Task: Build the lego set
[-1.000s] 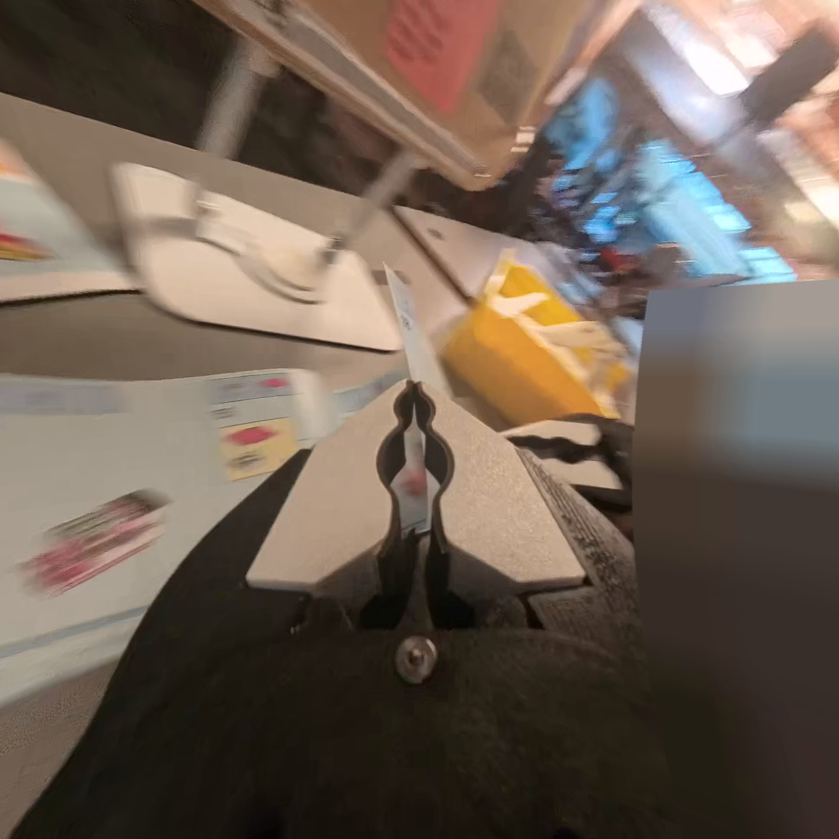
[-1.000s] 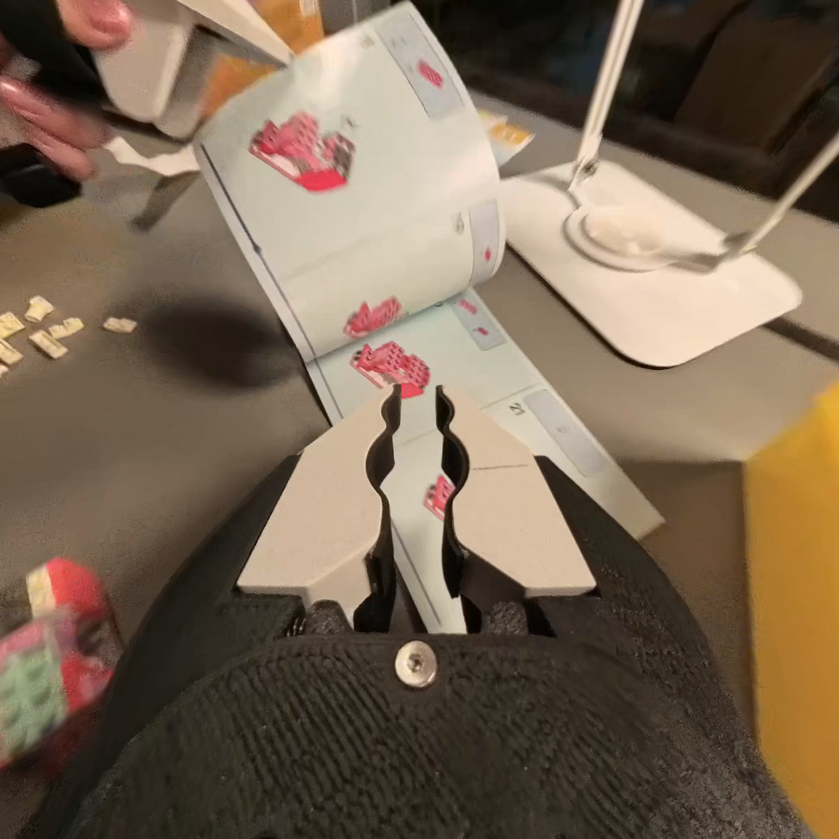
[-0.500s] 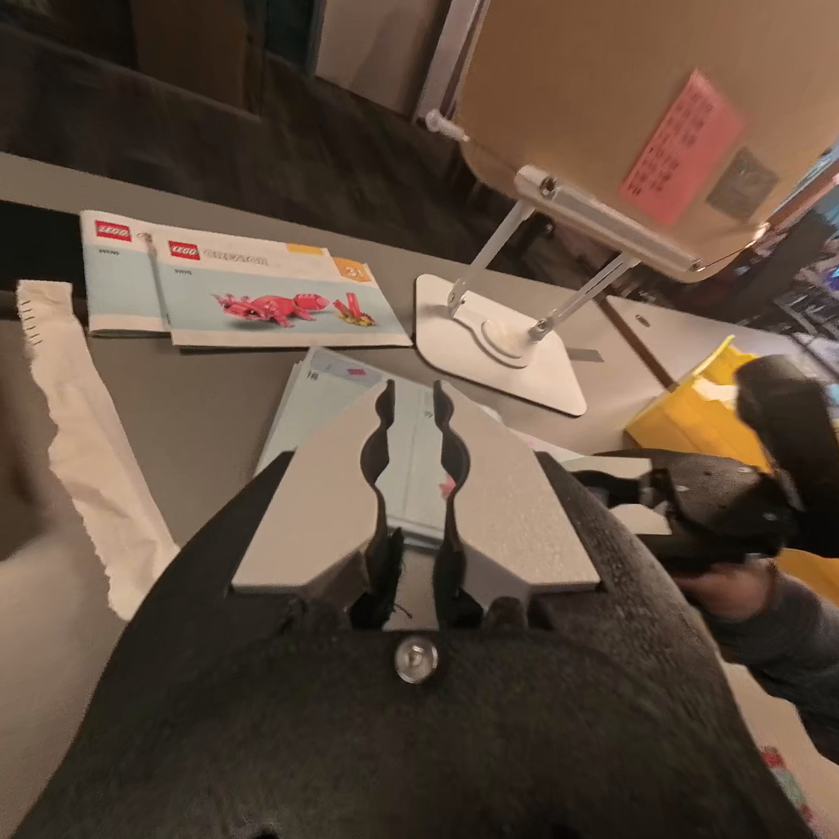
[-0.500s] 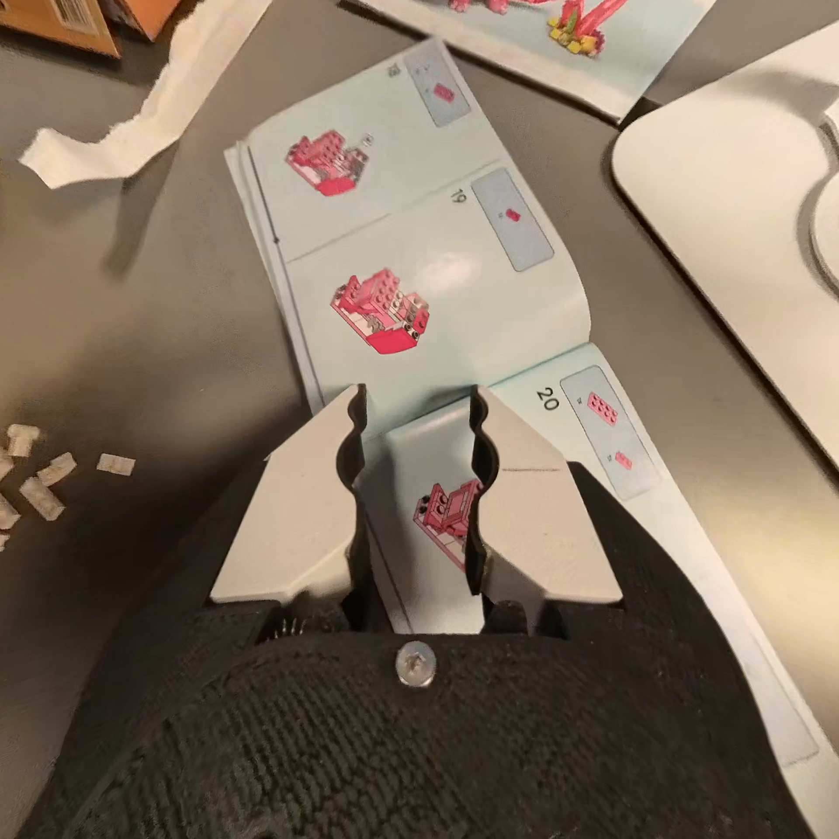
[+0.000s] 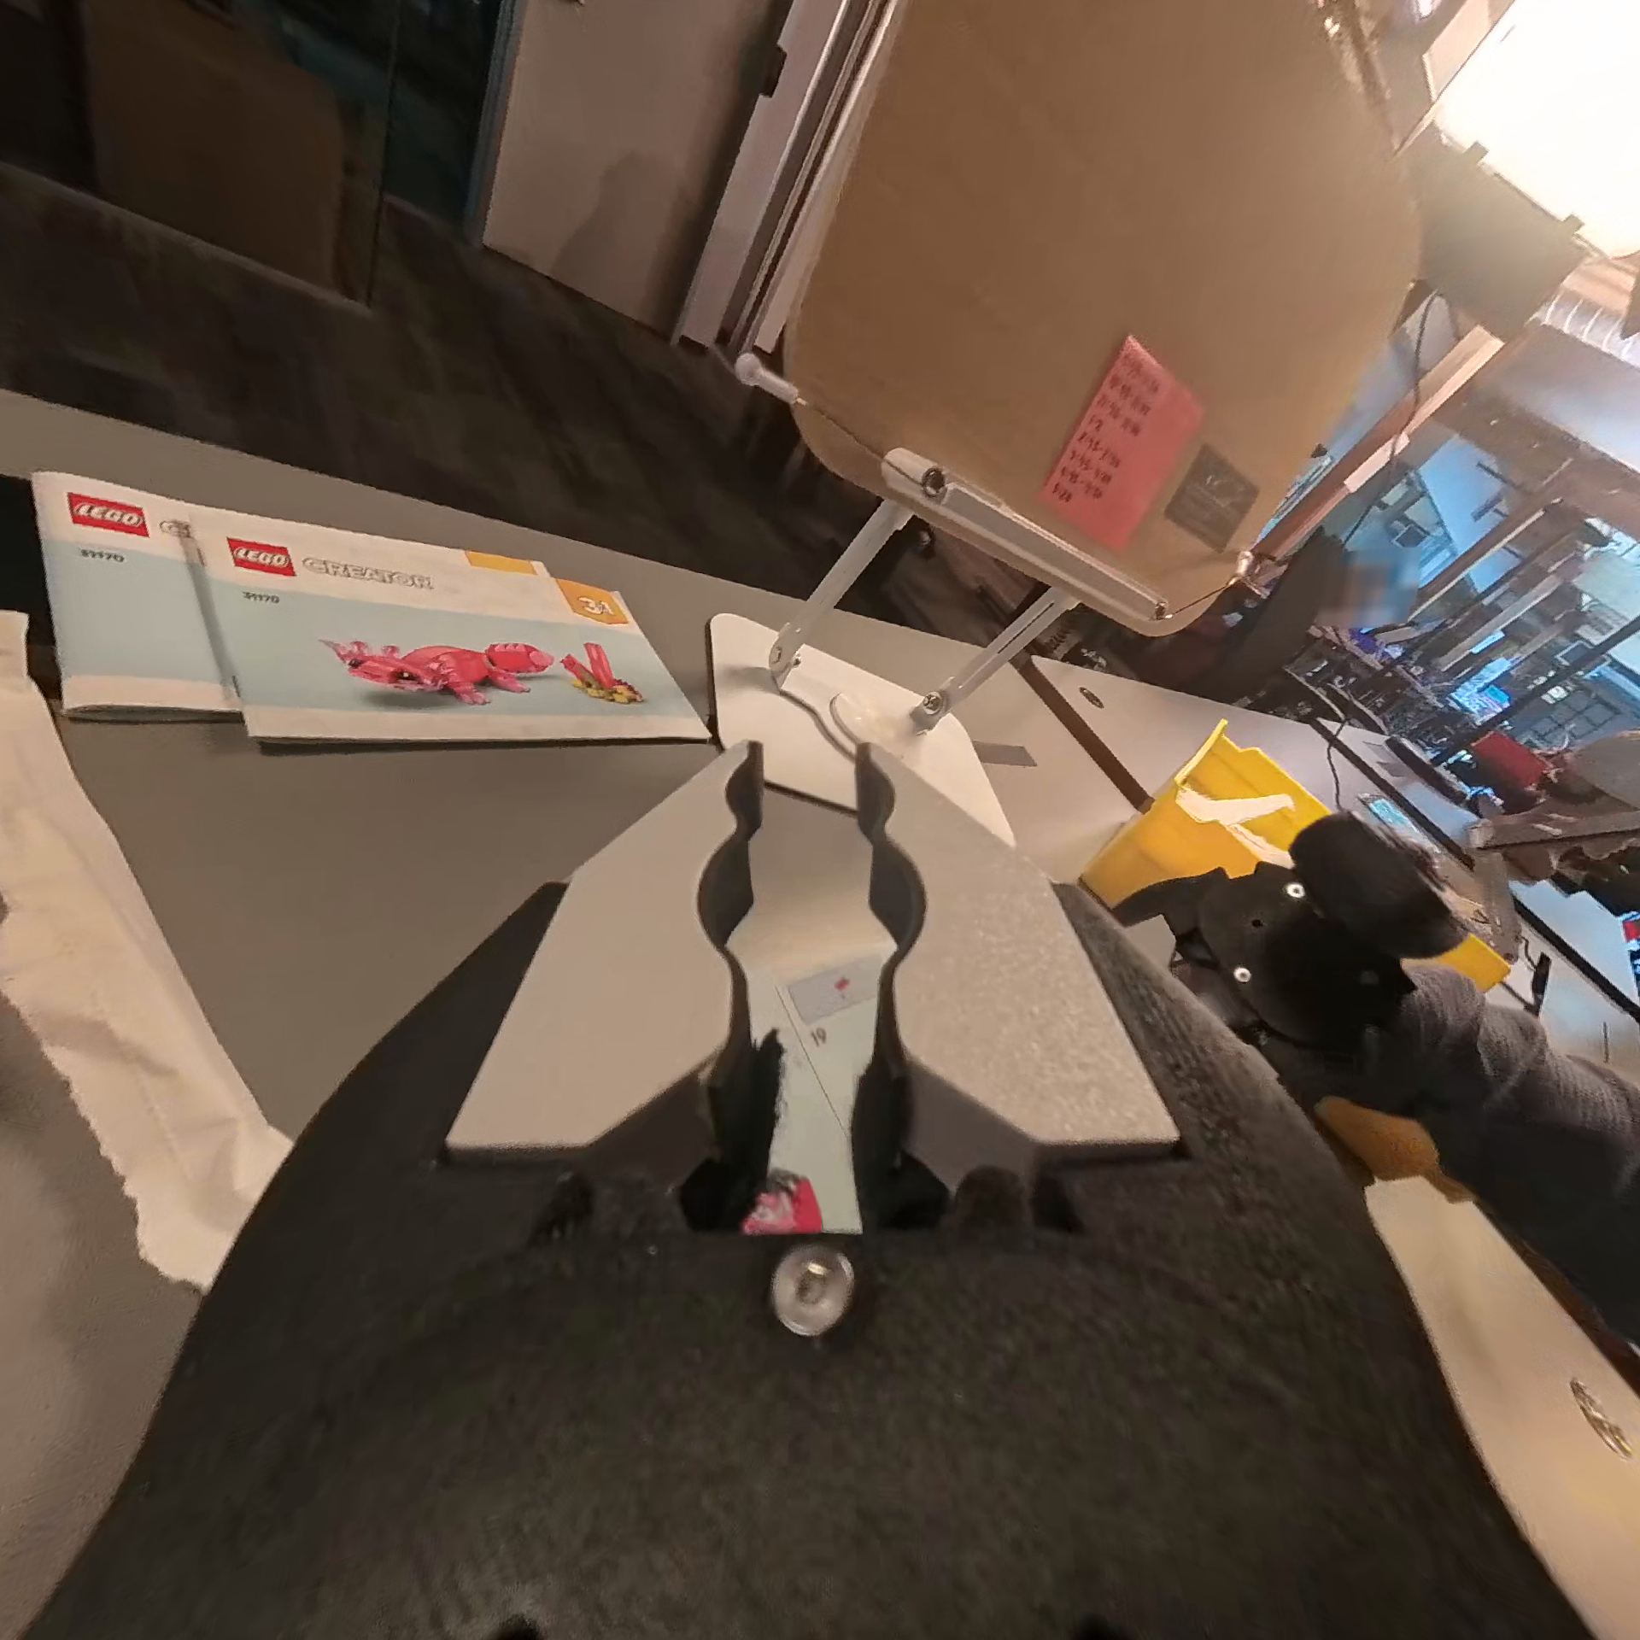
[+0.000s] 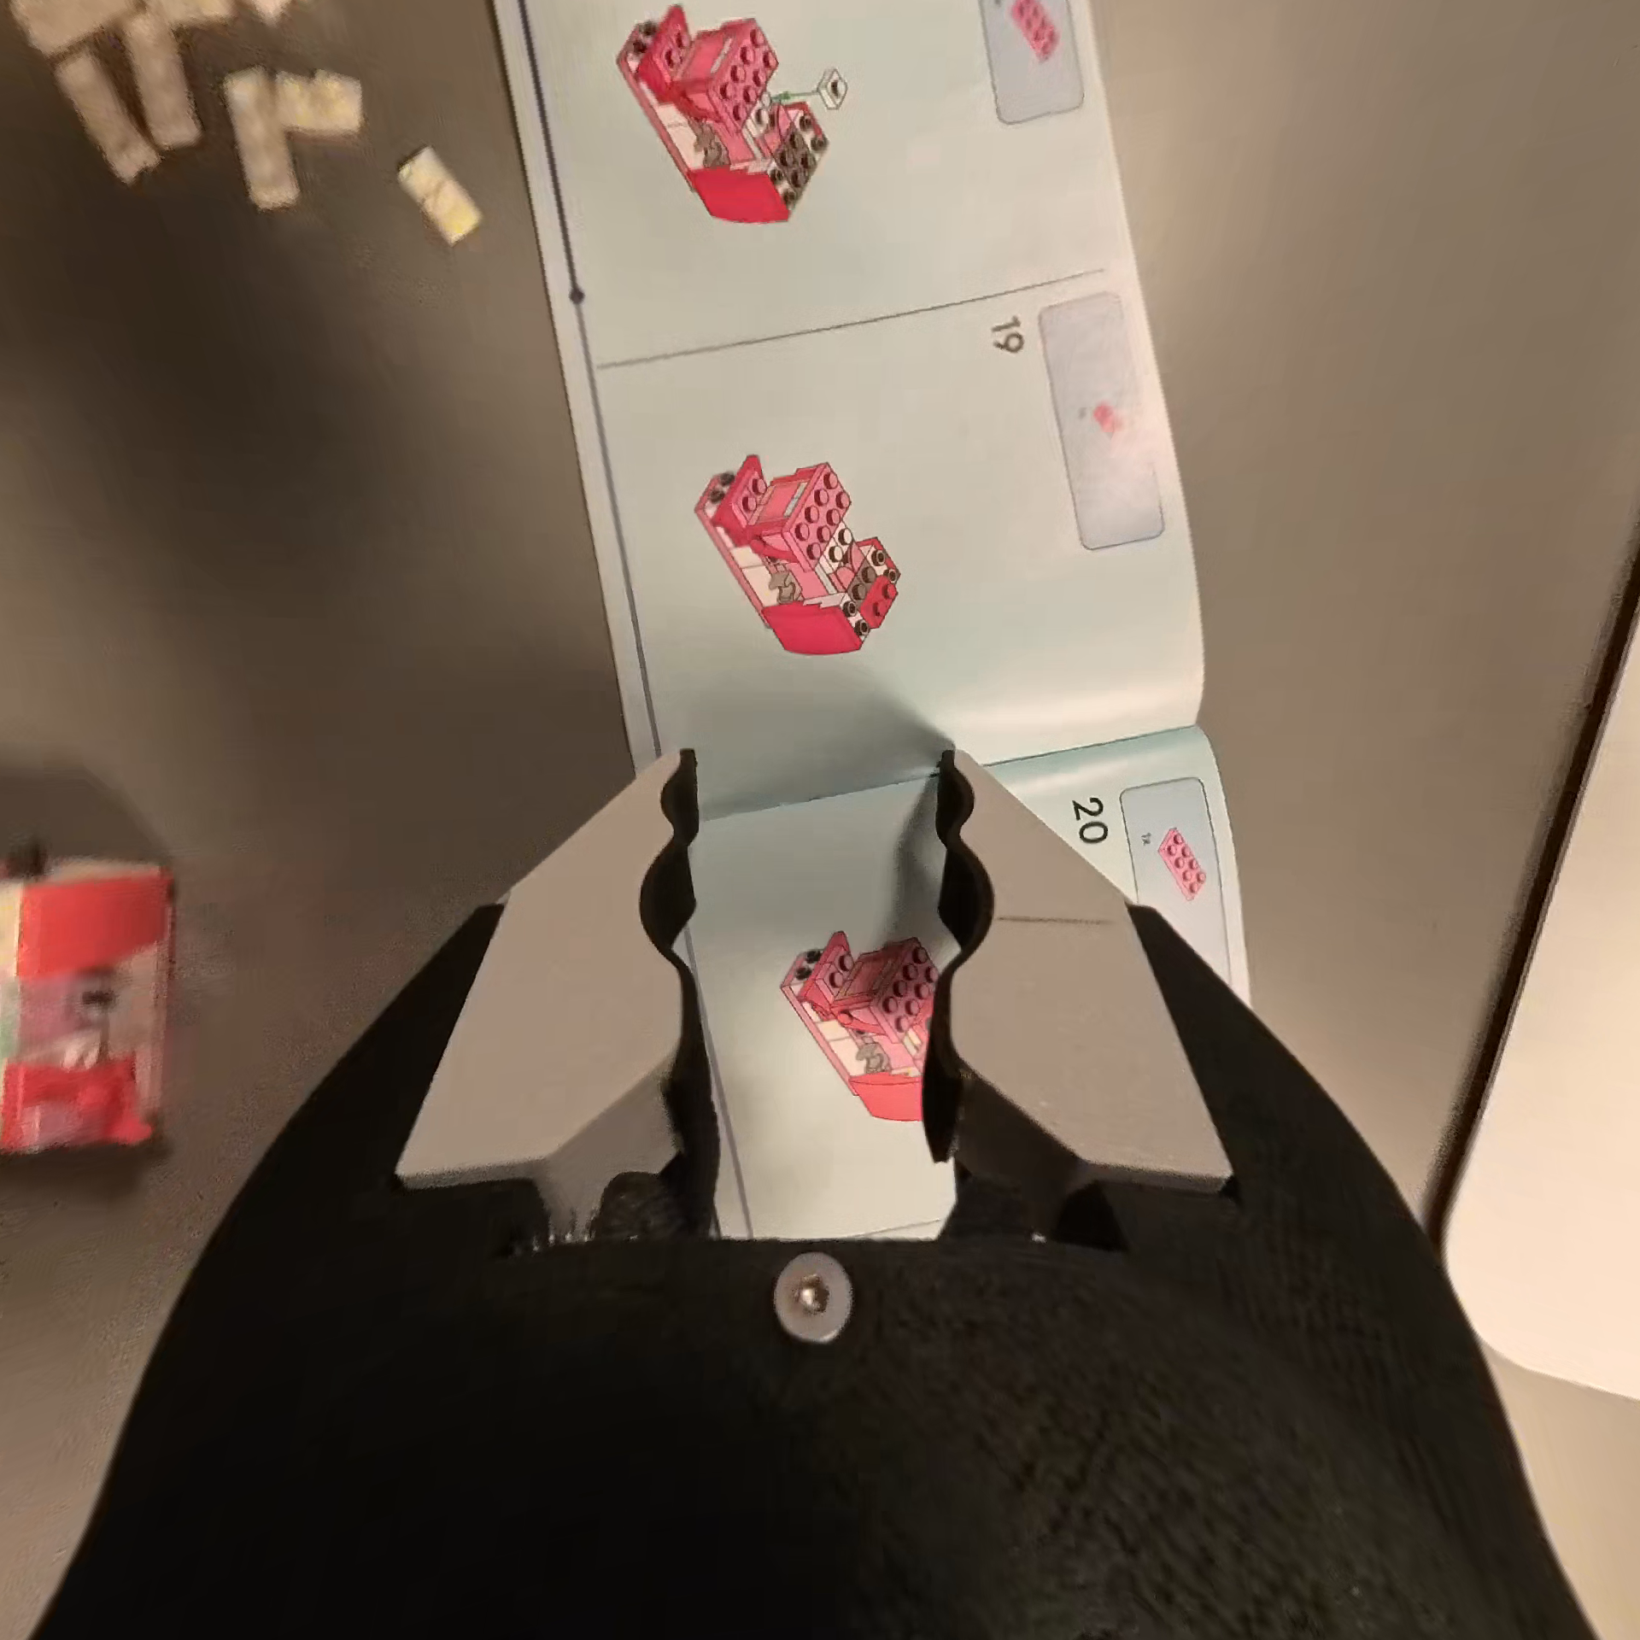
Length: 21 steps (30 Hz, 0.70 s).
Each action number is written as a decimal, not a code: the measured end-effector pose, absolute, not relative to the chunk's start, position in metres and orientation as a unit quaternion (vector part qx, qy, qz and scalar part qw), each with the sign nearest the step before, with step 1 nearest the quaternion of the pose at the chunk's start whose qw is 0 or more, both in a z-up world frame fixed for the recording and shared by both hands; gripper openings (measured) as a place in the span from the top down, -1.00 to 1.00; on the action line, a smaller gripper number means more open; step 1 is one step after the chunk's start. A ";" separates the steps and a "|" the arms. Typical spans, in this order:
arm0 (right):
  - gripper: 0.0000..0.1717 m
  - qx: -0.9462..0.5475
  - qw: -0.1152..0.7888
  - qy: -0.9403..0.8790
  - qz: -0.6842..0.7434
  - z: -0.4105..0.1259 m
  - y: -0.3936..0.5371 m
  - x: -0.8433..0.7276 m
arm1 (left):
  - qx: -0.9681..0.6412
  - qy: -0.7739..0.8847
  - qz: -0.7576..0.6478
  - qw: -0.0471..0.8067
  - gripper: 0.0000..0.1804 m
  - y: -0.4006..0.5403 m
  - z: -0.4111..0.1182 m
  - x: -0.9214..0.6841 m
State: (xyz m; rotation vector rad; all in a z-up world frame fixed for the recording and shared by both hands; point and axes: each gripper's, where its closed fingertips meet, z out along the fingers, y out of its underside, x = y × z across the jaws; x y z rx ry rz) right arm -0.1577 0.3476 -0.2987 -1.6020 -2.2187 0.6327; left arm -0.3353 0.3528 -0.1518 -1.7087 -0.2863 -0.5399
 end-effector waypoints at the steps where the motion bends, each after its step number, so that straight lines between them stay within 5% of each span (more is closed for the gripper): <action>1: 0.36 -0.557 0.163 -0.783 0.222 -0.298 0.347 -0.153 | -0.738 -0.120 -0.235 0.621 0.77 0.353 -0.149 -0.334; 7: 0.27 -0.556 0.387 -0.653 0.340 -0.227 0.341 -0.152 | -0.705 -0.092 -0.229 0.665 0.66 0.346 -0.117 -0.325; 12: 0.37 -0.528 0.625 -0.507 0.273 -0.190 0.350 -0.091 | -0.680 -0.059 -0.186 0.707 0.63 0.326 -0.079 -0.307; 21: 0.46 -0.520 0.725 -0.393 0.222 -0.180 0.361 -0.044 | -0.666 -0.026 -0.069 0.742 0.30 0.285 -0.107 -0.291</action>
